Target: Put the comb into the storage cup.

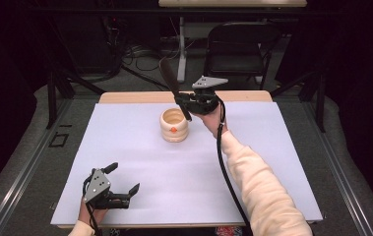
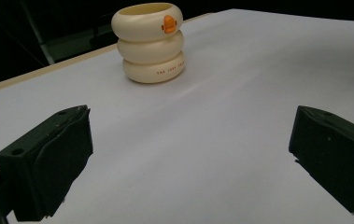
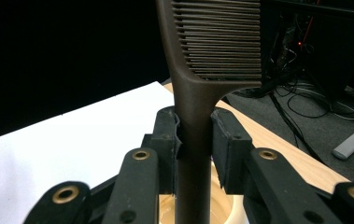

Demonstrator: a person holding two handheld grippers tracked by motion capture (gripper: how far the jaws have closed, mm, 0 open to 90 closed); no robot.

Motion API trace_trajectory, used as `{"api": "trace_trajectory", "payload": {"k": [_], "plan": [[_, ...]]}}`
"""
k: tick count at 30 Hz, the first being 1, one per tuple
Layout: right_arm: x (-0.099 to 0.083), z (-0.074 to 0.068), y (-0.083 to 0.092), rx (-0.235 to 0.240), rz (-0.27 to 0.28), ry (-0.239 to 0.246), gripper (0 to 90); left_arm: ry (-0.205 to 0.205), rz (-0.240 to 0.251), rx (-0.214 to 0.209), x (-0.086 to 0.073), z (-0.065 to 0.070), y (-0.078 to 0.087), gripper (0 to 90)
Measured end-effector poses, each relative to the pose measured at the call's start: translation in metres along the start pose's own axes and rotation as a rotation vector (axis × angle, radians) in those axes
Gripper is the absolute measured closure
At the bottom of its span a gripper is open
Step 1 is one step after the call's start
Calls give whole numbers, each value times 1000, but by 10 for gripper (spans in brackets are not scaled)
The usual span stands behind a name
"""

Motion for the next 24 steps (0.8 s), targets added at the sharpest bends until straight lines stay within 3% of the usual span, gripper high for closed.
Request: {"api": "trace_trajectory", "payload": {"k": [24], "plan": [[6,3,-23,-5,-2,22,725,4,2,0,0,0,1,0]]}}
Point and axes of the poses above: each handheld gripper's, and its own axes: y roughly backward along the jaws, x roughly out of its top, z roughly to its right, the point moved 10 cm from there along -y, roughly forward along the jaws, and after that the axes turned 15 degrees about x, right-handed, at the moved point
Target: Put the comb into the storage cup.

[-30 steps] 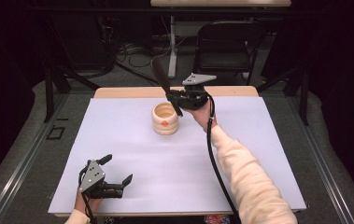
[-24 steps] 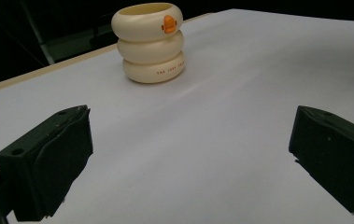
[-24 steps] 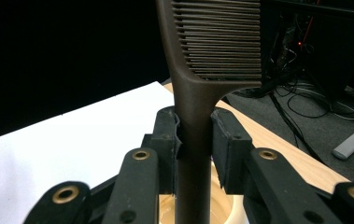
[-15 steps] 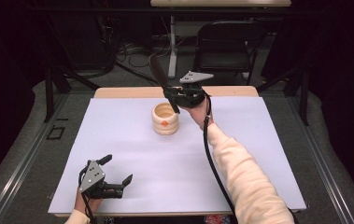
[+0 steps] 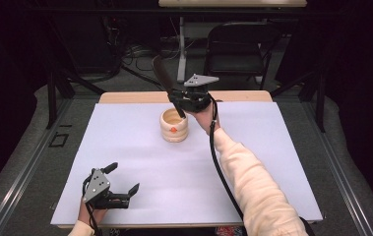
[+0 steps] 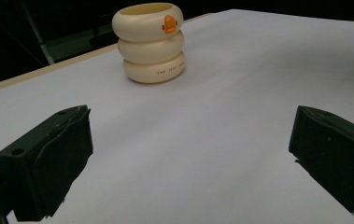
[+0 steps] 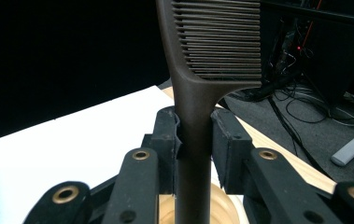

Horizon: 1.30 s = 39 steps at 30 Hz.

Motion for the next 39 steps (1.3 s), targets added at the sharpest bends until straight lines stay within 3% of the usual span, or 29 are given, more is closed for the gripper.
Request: {"api": "trace_trajectory", "payload": {"k": [39], "plan": [[-5,5,-25,-23,14,29,724,-4,1,0,0,0,0,0]]}}
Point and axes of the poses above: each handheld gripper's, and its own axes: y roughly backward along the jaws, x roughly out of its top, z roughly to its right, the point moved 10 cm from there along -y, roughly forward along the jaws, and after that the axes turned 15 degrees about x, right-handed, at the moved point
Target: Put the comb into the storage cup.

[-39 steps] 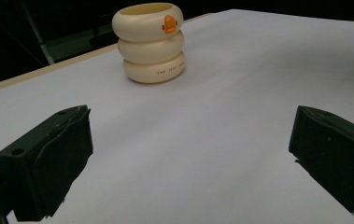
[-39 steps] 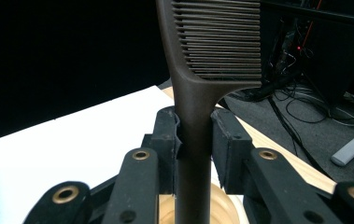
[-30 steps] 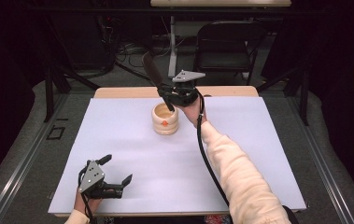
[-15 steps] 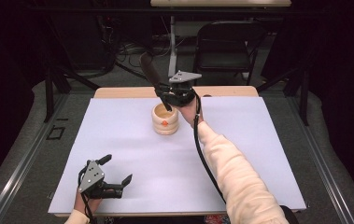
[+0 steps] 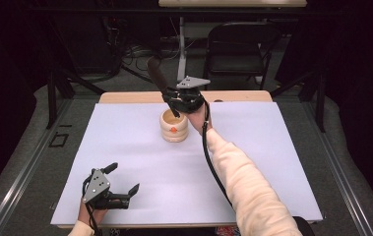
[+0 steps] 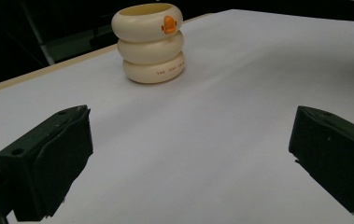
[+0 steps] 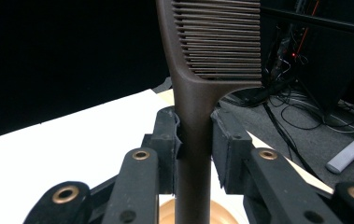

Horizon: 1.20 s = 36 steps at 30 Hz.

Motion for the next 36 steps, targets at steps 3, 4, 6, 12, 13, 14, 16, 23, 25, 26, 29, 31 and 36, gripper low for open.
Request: {"api": "trace_trajectory", "payload": {"k": [3,4,6,12,13,14,16,23,25,26,29,31,36], "plan": [[-2,1,-1,0,-2,-5,725,-1,0,0,0,0,0,0],[-2,1,-1,-3,-2,-2,725,2,1,0,0,0,0,0],[-4,1,-3,-1,-9,0,724,2,0,0,0,1,0,0],[-8,0,-8,5,-18,2,724,2,-1,-1,0,0,0,0],[-9,-1,-8,7,-20,-1,724,-1,1,-1,0,0,0,0],[-10,-1,-9,6,-21,-1,724,0,2,-1,0,1,0,0],[-12,-1,-10,6,-28,-1,724,2,3,2,0,0,0,0],[-17,-1,-12,16,-38,-2,725,0,-1,1,0,0,0,0],[-19,-1,-13,18,-39,-4,724,-1,0,1,0,1,0,0],[-20,-1,-13,20,-42,-4,725,0,1,0,0,0,0,0],[-22,-1,-15,22,-48,-2,724,0,0,2,0,0,0,0],[-23,-1,-15,25,-45,-6,724,0,2,1,0,1,1,0],[-26,-2,-16,28,-51,-5,724,1,2,1,0,0,0,0]]}}
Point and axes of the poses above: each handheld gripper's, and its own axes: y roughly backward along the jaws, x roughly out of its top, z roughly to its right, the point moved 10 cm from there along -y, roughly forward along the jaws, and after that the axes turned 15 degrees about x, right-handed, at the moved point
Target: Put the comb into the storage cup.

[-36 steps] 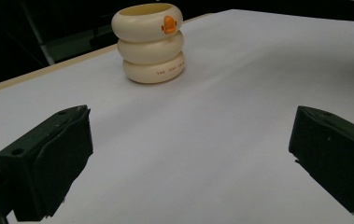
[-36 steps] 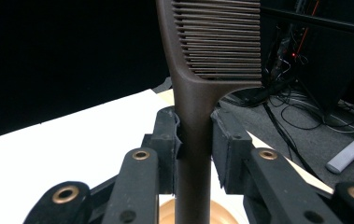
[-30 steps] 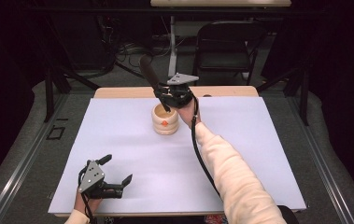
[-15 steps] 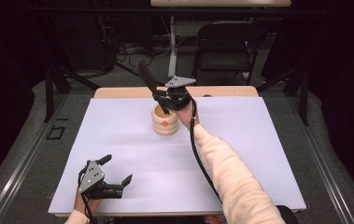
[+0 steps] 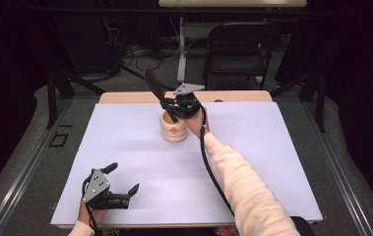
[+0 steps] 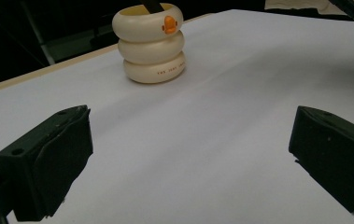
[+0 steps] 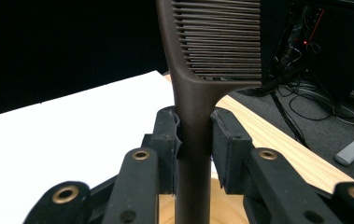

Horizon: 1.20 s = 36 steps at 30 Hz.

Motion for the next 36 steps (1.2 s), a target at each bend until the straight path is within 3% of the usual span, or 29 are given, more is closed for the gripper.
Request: {"api": "trace_trajectory", "payload": {"k": [16,36], "plan": [[-7,-1,-4,14,-28,16,725,0,0,1,0,0,0,0],[-20,2,-7,14,-64,3,724,0,0,-3,0,0,0,0]]}}
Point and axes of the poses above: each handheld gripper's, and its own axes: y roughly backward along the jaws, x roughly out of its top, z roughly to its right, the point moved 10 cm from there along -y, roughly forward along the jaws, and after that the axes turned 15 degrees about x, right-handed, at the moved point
